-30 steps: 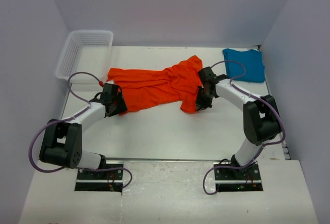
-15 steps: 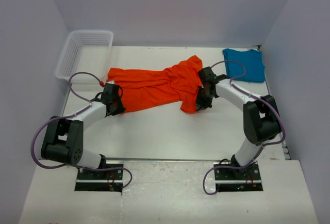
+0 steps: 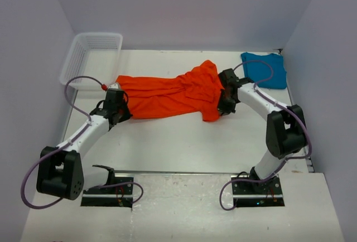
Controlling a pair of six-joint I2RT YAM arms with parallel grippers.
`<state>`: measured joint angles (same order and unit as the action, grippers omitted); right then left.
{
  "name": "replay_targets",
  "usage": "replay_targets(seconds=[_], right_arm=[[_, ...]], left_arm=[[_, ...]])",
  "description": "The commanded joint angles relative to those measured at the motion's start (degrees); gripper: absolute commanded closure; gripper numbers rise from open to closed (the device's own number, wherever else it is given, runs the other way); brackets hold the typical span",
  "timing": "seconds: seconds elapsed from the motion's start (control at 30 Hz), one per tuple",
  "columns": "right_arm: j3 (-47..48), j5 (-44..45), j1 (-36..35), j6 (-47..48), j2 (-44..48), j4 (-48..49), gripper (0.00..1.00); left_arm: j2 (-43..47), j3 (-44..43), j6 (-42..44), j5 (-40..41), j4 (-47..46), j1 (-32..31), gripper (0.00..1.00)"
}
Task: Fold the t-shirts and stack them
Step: Flatten out the tshirt
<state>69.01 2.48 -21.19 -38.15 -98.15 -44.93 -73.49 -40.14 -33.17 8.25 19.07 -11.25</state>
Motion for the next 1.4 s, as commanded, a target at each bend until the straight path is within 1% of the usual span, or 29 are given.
replay_targets(seconds=[0.0,0.1,0.2,0.3,0.47,0.53,0.6,0.7,0.77,0.83,0.87,0.93,0.97,1.03,1.07,1.1,1.13,1.17,1.3,1.37], right_arm=[[4.81,8.06,5.17,1.32,6.37,-3.32,1.00],[7.36,9.73,9.05,2.99,10.06,-4.20,1.00],[10.69,13.51,12.21,5.01,12.45,-5.86,1.00],[13.86,14.30,14.85,5.19,13.59,-7.01,1.00],[15.88,19.48,15.13,6.33,17.37,-5.17,1.00],[17.20,19.06,15.21,7.73,18.77,-4.03,1.00],[18.17,15.82,15.13,8.44,19.83,-2.89,1.00],[18.35,11.24,14.86,9.76,21.94,-1.92,1.00],[18.70,10.88,13.99,11.69,23.95,-1.57,1.00],[19.23,11.06,12.32,13.71,25.63,-1.04,1.00],[19.23,11.05,11.44,14.24,27.90,-0.87,1.00],[19.75,10.44,10.65,16.08,30.55,0.62,1.00],[20.37,10.27,9.95,16.79,31.87,0.80,1.00],[24.40,10.26,9.07,18.71,34.86,0.11,1.00],[26.15,10.00,8.80,19.42,35.48,-0.59,1.00],[29.91,9.65,8.36,19.95,36.53,-2.25,1.00],[31.78,9.21,8.27,20.92,36.97,-3.05,1.00],[33.36,8.16,8.10,21.53,37.50,-3.76,1.00],[39.95,6.93,7.83,23.56,40.75,-6.22,1.00],[40.93,5.53,7.22,24.17,42.86,-6.14,1.00]], left_arm=[[5.02,-3.45,1.96,2.55,4.30,0.70,1.00],[8.01,-4.94,2.67,3.61,6.32,0.70,1.00],[9.68,-6.26,3.02,4.49,8.26,0.61,1.00],[12.05,-6.97,3.11,5.37,9.40,0.70,1.00],[17.94,-8.72,4.42,6.95,10.02,0.70,1.00],[19.69,-10.48,5.74,7.04,10.55,0.70,1.00],[20.75,-12.76,7.14,6.52,10.64,0.70,1.00],[22.95,-16.10,9.34,3.36,10.03,0.61,1.00],[24.27,-18.99,10.22,1.60,9.15,0.61,1.00],[25.67,-21.20,11.72,-2.26,7.83,0.61,1.00],[26.03,-23.56,12.77,-4.80,7.56,0.61,1.00],[26.47,-26.47,13.56,-6.92,7.91,0.61,1.00],[26.65,-29.53,14.44,-9.72,8.00,0.61,1.00],[27.09,-32.71,14.88,-11.93,8.87,0.61,1.00],[27.17,-36.29,15.32,-12.90,9.14,0.61,1.00],[27.26,-38.15,16.02,-14.91,9.58,0.61,1.00],[27.52,-39.82,16.46,-15.63,10.19,0.61,1.00],[27.44,-43.32,16.99,-17.03,10.63,0.44,1.00],[28.05,-47.66,19.37,-17.31,11.34,-0.88,1.00],[28.41,-48.80,20.42,-17.48,11.43,-1.23,1.00]])
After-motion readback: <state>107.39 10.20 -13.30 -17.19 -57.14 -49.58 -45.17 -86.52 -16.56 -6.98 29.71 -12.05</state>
